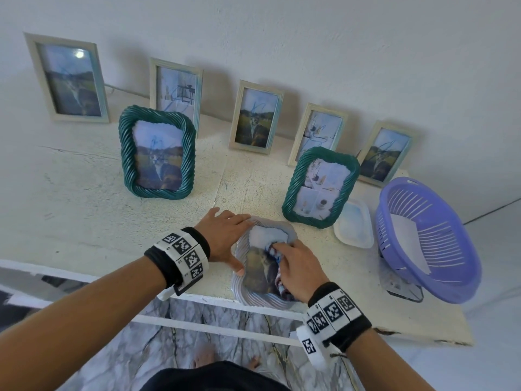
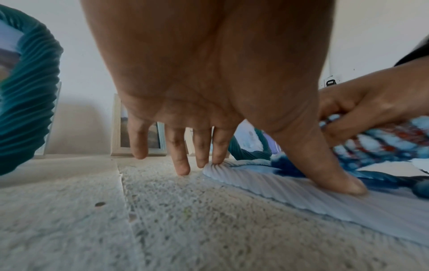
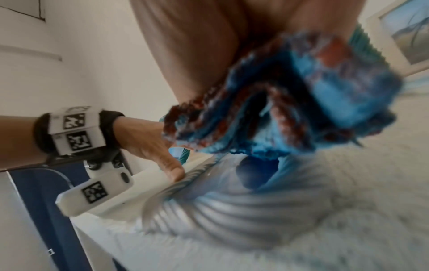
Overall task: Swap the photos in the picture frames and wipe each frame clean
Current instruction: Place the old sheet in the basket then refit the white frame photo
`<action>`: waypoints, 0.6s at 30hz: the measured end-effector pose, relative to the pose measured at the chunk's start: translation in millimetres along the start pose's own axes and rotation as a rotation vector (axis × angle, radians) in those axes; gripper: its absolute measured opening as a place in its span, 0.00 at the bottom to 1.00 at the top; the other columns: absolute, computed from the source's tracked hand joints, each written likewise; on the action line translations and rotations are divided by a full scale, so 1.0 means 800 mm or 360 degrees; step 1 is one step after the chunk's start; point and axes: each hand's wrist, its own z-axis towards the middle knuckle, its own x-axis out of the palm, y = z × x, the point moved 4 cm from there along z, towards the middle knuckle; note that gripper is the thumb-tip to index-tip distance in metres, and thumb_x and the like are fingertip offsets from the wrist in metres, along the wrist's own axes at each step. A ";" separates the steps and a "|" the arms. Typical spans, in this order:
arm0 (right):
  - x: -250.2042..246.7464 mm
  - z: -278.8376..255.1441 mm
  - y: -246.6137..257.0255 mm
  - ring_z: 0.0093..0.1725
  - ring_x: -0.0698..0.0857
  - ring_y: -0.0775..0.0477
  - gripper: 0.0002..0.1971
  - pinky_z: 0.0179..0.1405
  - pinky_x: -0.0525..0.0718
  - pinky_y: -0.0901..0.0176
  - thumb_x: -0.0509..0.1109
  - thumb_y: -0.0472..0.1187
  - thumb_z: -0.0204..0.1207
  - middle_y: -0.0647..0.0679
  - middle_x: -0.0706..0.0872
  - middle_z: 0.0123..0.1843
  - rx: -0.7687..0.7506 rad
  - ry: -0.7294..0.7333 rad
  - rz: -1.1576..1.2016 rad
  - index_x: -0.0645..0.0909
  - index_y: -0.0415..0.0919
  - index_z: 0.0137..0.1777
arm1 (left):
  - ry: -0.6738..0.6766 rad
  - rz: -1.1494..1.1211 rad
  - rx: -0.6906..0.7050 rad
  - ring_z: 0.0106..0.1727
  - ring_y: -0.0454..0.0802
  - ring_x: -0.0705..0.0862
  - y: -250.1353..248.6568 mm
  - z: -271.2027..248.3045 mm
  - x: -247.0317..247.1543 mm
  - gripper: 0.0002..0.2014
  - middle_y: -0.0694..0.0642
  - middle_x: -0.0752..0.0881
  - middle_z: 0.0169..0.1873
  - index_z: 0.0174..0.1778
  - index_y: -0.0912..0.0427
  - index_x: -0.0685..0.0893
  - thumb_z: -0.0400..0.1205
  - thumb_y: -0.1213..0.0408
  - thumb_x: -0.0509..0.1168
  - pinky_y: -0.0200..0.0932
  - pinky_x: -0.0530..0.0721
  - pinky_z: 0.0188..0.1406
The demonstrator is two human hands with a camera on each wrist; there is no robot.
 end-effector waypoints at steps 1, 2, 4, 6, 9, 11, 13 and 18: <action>0.002 -0.010 0.002 0.60 0.78 0.39 0.20 0.61 0.78 0.52 0.57 0.36 0.82 0.40 0.77 0.63 -0.0003 0.0012 0.0009 0.75 0.46 0.73 | 0.0000 -0.0004 -0.0003 0.83 0.54 0.57 0.000 -0.001 0.000 0.58 0.49 0.49 0.85 0.85 0.50 0.48 0.66 0.25 0.65 0.64 0.50 0.81; 0.004 -0.020 0.004 0.60 0.78 0.41 0.20 0.62 0.78 0.54 0.57 0.36 0.82 0.41 0.76 0.63 -0.0013 0.0018 0.0016 0.75 0.46 0.73 | -0.0002 -0.0004 -0.0005 0.83 0.54 0.56 0.000 -0.001 0.000 0.58 0.49 0.49 0.85 0.85 0.50 0.48 0.66 0.24 0.65 0.64 0.50 0.81; 0.010 -0.039 0.009 0.58 0.78 0.44 0.20 0.58 0.78 0.60 0.58 0.37 0.82 0.44 0.75 0.61 -0.0054 0.0028 0.0037 0.76 0.47 0.73 | 0.0000 -0.0001 -0.0010 0.83 0.54 0.56 0.001 -0.001 0.001 0.58 0.49 0.49 0.85 0.85 0.50 0.47 0.66 0.24 0.65 0.63 0.49 0.81; 0.013 -0.056 0.009 0.54 0.78 0.48 0.19 0.49 0.74 0.67 0.58 0.37 0.82 0.48 0.73 0.56 -0.0087 0.0038 0.0079 0.76 0.48 0.72 | 0.0003 0.0008 -0.0010 0.83 0.54 0.56 0.000 -0.001 0.001 0.58 0.48 0.48 0.85 0.85 0.50 0.47 0.66 0.24 0.64 0.63 0.49 0.81; 0.018 -0.073 0.006 0.53 0.77 0.49 0.20 0.48 0.71 0.69 0.57 0.37 0.82 0.51 0.72 0.54 -0.0122 0.0064 0.0082 0.76 0.49 0.71 | 0.0007 0.0010 -0.0013 0.83 0.54 0.56 0.000 -0.001 0.001 0.59 0.48 0.48 0.85 0.85 0.50 0.47 0.66 0.24 0.64 0.63 0.49 0.81; 0.020 -0.077 0.006 0.55 0.77 0.47 0.19 0.52 0.75 0.65 0.56 0.38 0.82 0.47 0.74 0.57 -0.0169 0.0097 0.0036 0.77 0.49 0.70 | 0.0006 0.0006 -0.0012 0.83 0.54 0.55 0.000 -0.001 0.001 0.58 0.48 0.48 0.86 0.85 0.49 0.47 0.66 0.24 0.64 0.63 0.49 0.81; 0.019 -0.077 0.005 0.54 0.76 0.46 0.19 0.52 0.74 0.62 0.56 0.38 0.81 0.46 0.74 0.57 -0.0234 0.0158 0.0033 0.78 0.48 0.68 | 0.0006 -0.0003 -0.0011 0.83 0.54 0.55 0.000 -0.002 0.001 0.59 0.48 0.48 0.86 0.85 0.49 0.46 0.66 0.24 0.64 0.63 0.50 0.81; -0.024 -0.078 -0.017 0.47 0.80 0.55 0.18 0.49 0.76 0.69 0.58 0.33 0.82 0.51 0.79 0.51 -0.0251 0.0220 0.0333 0.83 0.48 0.64 | 0.0015 -0.0060 -0.0007 0.84 0.54 0.54 0.001 -0.003 0.003 0.59 0.47 0.47 0.86 0.85 0.47 0.46 0.65 0.24 0.65 0.62 0.51 0.81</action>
